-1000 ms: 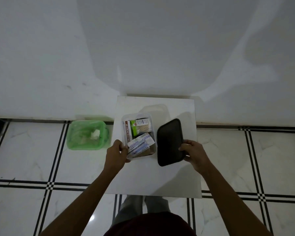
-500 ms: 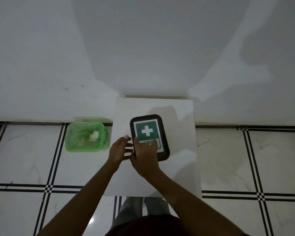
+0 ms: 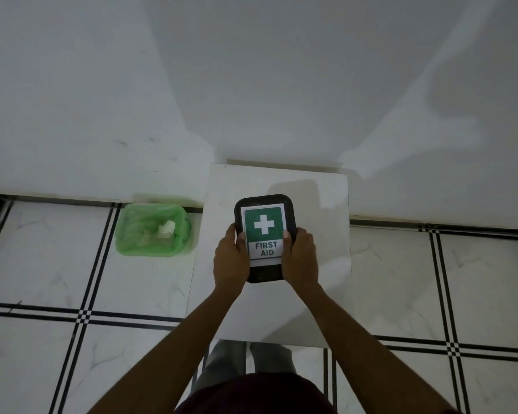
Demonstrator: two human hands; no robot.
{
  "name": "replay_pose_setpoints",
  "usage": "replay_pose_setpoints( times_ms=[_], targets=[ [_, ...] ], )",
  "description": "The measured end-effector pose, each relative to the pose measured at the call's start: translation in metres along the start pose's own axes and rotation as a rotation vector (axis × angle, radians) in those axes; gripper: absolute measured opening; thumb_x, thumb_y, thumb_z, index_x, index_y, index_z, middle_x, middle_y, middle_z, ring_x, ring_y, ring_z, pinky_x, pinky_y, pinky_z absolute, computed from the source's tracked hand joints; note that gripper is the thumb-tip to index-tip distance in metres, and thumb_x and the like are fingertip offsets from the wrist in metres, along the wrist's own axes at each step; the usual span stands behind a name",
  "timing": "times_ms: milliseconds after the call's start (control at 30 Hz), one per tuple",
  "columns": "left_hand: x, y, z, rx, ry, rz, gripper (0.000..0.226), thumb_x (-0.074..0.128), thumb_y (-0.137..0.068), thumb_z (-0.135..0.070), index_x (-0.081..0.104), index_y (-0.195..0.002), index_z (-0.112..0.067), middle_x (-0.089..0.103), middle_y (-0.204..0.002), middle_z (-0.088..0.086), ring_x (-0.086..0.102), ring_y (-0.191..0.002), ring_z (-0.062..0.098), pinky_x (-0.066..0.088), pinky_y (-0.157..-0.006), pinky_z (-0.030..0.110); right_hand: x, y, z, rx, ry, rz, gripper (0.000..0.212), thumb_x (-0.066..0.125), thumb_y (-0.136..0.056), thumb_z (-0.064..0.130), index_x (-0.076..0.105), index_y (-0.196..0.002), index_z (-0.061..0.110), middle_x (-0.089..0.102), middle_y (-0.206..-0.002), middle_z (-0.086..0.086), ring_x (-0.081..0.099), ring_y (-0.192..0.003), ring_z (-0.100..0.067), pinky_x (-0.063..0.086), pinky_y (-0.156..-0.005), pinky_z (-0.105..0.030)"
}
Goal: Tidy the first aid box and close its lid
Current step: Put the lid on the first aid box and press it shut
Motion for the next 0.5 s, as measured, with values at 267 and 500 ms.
replay_pose_setpoints(
  times_ms=[267,500],
  targets=[
    [0.022,0.007,0.000,-0.102,-0.123,-0.110,0.054,0.008,-0.092,-0.052,0.036,-0.128,-0.023,0.065,-0.099,0.005,0.064,-0.085,0.025,0.056,-0.072,0.046,0.011,-0.003,-0.010,0.045,-0.125,0.019,0.031,0.030,-0.098,0.043,0.039,-0.087,0.016,0.062,-0.082,-0.001,0.062,-0.066,-0.014,0.048,-0.048,-0.021],
    [0.027,0.002,0.002,-0.103,-0.150,-0.079,0.055,0.008,-0.093,-0.052,0.030,-0.133,-0.022,0.068,-0.094,0.005,0.066,-0.078,0.023,0.058,-0.067,0.043,0.015,-0.007,-0.016,0.093,-0.168,0.005,0.049,0.024,-0.095,0.050,0.049,-0.084,0.009,0.065,-0.077,-0.002,0.065,-0.063,-0.016,0.056,-0.053,-0.027]
  ],
)
Point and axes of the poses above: each hand's wrist, its own y-axis away from the middle knuckle, its own x-axis out of the palm, z = x × y, the point moved 3 cm from there along -y, towards the middle knuckle
